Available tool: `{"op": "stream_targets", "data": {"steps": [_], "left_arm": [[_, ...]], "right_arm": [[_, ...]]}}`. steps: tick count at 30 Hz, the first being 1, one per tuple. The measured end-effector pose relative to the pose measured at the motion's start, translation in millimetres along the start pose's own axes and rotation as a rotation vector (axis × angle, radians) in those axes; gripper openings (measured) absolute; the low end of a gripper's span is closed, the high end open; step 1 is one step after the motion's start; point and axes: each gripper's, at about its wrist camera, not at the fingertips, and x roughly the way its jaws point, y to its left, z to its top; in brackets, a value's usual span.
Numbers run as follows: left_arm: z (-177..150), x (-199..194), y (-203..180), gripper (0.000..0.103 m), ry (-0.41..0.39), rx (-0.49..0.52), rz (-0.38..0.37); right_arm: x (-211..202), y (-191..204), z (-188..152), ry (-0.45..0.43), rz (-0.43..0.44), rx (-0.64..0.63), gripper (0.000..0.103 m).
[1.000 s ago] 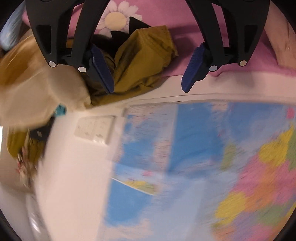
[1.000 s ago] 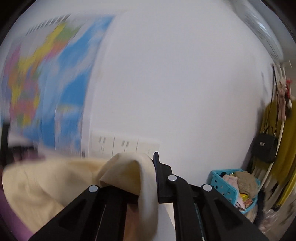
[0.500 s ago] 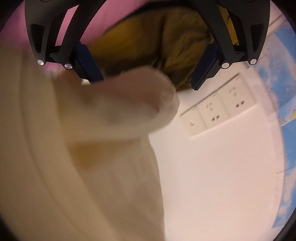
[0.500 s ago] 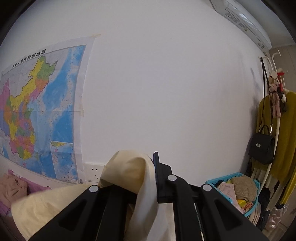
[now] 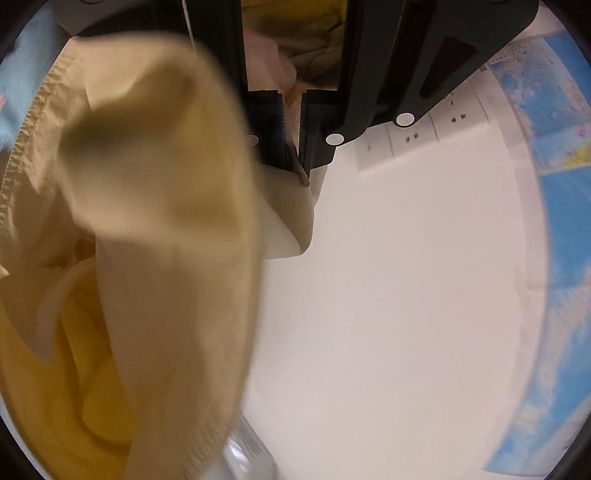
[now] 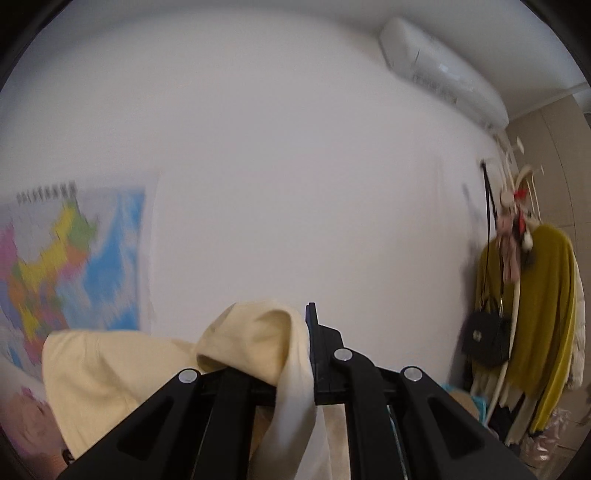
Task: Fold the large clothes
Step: 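Lift the cream jacket high with both grippers and shake it open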
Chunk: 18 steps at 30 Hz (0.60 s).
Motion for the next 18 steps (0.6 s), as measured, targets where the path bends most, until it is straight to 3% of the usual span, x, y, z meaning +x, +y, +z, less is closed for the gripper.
{"op": "stream_targets", "data": {"steps": [3,7,11,18], "left_arm": [[34,-47,-1,0.006,-0.083,-0.014,0.030],[66,-126,-10,0.005,-0.187,-0.005,0.104],[89,-196,-46,0.005,-0.247,0.040,0.176],[100,-326,-124,0.005,-0.262,0.136,0.427]], "right_arm": [[-35,4,35,-0.047,0.038,-0.012,0.006],[-81,15,56,-0.070,0.090,-0.040,0.006],[-118,17,53,-0.110,0.194,0.003,0.006],[-162,47,29,-0.114,0.478,0.047,0.006]]}}
